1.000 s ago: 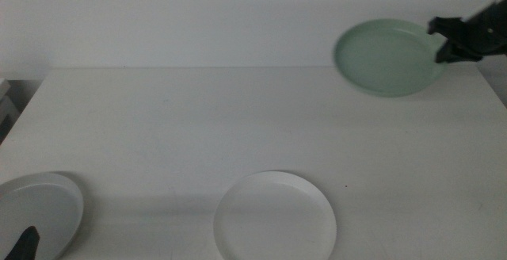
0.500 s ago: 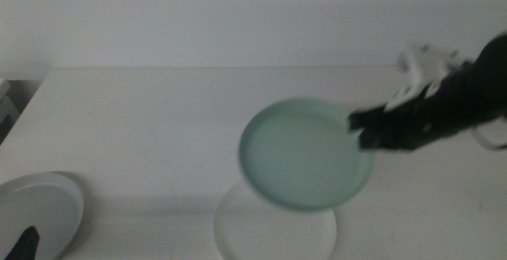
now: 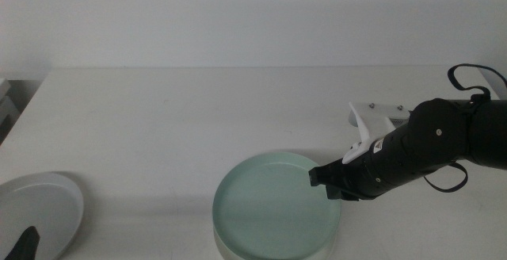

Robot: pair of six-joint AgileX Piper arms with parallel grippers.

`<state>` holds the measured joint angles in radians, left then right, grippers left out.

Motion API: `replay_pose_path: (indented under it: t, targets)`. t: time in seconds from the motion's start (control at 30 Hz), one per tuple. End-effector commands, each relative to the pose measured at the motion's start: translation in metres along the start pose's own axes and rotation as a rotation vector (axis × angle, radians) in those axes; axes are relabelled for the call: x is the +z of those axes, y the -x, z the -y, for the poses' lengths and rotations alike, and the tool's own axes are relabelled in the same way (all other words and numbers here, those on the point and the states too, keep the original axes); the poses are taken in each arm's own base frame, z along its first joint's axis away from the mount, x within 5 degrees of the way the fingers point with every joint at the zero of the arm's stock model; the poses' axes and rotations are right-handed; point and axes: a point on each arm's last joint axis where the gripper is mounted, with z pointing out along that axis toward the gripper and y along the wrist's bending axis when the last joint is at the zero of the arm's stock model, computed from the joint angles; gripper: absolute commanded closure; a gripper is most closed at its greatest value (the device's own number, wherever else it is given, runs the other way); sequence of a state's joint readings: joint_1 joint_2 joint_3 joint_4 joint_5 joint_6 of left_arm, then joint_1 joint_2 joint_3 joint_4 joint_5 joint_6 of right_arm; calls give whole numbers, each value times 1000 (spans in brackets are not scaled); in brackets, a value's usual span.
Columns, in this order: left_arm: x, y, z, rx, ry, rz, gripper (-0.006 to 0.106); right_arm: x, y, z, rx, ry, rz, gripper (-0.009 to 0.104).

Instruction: Stack the three bowls on top of each other.

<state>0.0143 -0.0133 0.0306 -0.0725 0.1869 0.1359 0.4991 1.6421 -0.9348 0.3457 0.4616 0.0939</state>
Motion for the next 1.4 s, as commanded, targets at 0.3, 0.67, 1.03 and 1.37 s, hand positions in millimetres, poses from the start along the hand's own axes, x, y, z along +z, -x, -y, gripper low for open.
replay_pose_path:
  t: [0.3,0.67,1.03,1.37]
  targets:
    - [-1,7,-1,-17,10,90,10,-14,10,-8,-33,33,76,73]
    - [-1,7,-1,-17,10,90,10,-98,9,-20,-227,91,253,37]
    - [-1,7,-1,-17,10,90,10,-229,-52,-22,-447,177,455,36]
    - [-1,7,-1,-17,10,90,10,-303,-112,-6,-499,186,711,36]
